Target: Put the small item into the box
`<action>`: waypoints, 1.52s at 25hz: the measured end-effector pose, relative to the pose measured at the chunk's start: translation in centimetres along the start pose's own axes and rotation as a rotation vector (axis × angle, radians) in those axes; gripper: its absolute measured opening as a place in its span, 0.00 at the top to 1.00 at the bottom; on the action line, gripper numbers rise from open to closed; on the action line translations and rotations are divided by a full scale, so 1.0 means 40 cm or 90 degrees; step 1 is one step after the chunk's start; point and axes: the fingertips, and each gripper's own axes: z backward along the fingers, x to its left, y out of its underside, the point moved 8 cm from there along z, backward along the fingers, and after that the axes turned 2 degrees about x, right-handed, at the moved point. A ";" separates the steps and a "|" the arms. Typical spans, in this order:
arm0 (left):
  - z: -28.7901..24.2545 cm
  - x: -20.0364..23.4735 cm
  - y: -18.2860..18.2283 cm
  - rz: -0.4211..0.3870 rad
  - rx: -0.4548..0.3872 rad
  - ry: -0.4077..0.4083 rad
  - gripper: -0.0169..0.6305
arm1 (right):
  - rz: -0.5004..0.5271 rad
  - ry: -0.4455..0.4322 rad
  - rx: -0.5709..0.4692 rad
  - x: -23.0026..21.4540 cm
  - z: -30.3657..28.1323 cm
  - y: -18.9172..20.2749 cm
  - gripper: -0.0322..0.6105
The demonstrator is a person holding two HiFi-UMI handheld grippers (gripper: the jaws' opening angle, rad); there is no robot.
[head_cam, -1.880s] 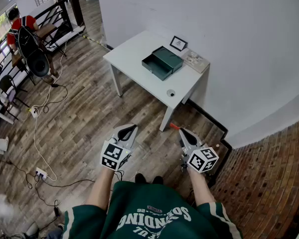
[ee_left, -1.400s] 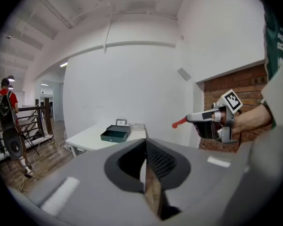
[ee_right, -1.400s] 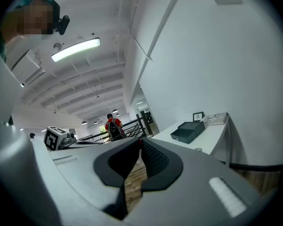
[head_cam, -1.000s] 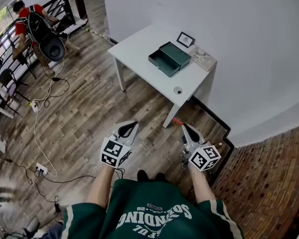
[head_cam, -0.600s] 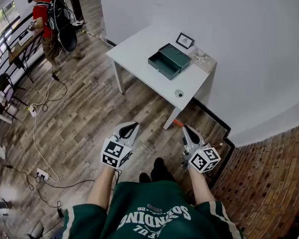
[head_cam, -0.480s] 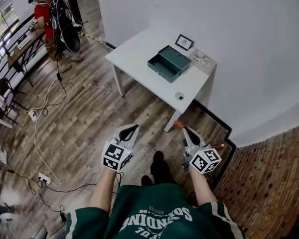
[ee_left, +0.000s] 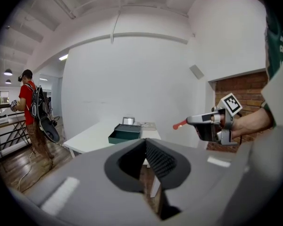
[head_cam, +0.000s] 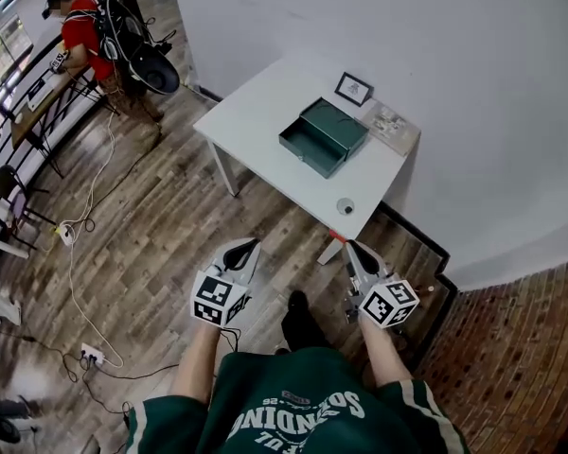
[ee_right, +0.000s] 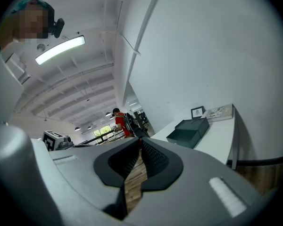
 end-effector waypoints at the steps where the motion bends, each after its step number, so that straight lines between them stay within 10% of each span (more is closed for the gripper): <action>1: -0.028 0.019 -0.017 -0.001 0.000 0.000 0.90 | -0.001 0.000 0.001 -0.018 -0.028 -0.014 0.92; 24: -0.466 0.340 -0.237 -0.004 -0.027 -0.009 0.89 | 0.014 -0.025 0.011 -0.288 -0.508 -0.246 0.92; 38: -0.768 0.609 -0.327 -0.050 -0.015 0.177 0.90 | -0.012 0.118 -0.038 -0.302 -0.751 -0.280 0.92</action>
